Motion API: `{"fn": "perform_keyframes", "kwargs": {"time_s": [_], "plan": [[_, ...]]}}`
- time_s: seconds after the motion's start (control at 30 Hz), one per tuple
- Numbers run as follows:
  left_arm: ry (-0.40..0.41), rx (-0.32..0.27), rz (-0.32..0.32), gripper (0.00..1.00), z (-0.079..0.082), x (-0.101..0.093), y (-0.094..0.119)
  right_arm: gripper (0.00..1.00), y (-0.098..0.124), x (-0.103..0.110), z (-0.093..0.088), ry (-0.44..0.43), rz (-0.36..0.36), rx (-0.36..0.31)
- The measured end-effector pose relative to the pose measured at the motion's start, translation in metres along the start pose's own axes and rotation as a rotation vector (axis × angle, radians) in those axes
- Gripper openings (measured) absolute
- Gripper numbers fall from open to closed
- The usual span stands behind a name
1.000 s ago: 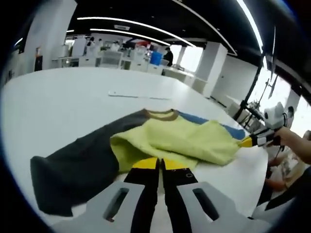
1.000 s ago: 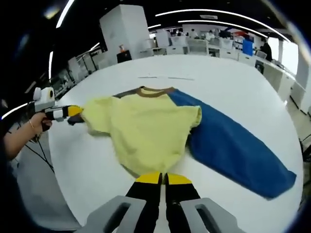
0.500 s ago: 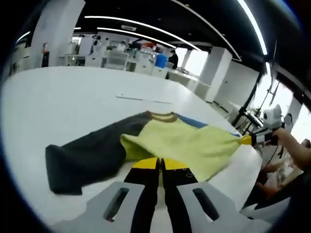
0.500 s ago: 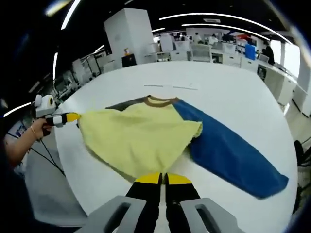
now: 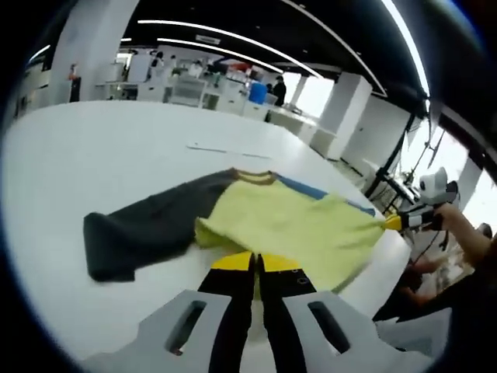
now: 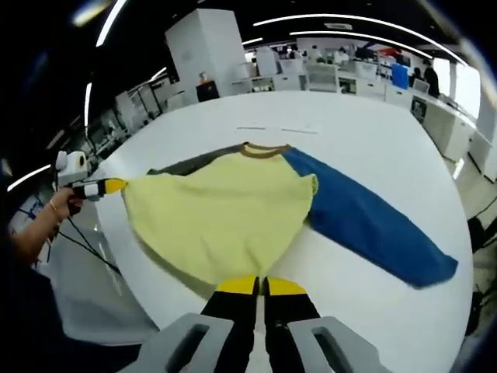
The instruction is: Fold the garment on the visible template until the final outline fits inside the template.
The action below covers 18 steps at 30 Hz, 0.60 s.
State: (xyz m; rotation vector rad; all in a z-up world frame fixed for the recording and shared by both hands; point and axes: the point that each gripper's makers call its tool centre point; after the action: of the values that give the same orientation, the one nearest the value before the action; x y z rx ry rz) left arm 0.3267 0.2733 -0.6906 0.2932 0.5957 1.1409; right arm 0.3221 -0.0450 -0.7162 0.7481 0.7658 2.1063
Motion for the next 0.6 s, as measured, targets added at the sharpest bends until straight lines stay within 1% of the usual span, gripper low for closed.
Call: {"fn": "perform_keyframes", "kwargs": {"time_s": [0.1,0.2,0.37,0.4,0.47,0.6], "plan": [[-0.018,0.032,0.019,0.0,-0.01,0.002,0.007,0.0,0.002,0.004,-0.007,0.002,0.002,0.012],[-0.017,0.045,0.025,0.0,-0.017,0.004,0.012,0.0,0.004,0.007,-0.015,-0.004,0.002,0.022],[0.015,0.088,0.046,0.0,-0.038,0.008,0.02,0.0,0.008,0.016,-0.028,-0.017,0.008,0.039],[0.018,0.09,0.045,0.0,-0.039,0.007,0.021,0.0,0.009,0.018,-0.03,-0.021,0.009,0.041],[0.053,0.101,0.048,0.0,-0.047,0.006,0.025,0.0,0.011,0.022,-0.035,-0.029,0.012,0.048],[0.075,0.113,0.071,0.0,-0.06,0.008,0.031,0.0,0.012,0.028,-0.049,-0.047,0.011,0.066]]}}
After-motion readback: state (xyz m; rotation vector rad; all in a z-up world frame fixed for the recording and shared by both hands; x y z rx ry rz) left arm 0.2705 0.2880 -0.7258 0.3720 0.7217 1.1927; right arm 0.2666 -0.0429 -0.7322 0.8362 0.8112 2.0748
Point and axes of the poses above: the point that each gripper's makers call its tool centre point, and the gripper's own axes: y roughly backward along the fingers, x roughly to its left, z roughly out of its top, and after that the axes turned 4 degrees about z, right-handed
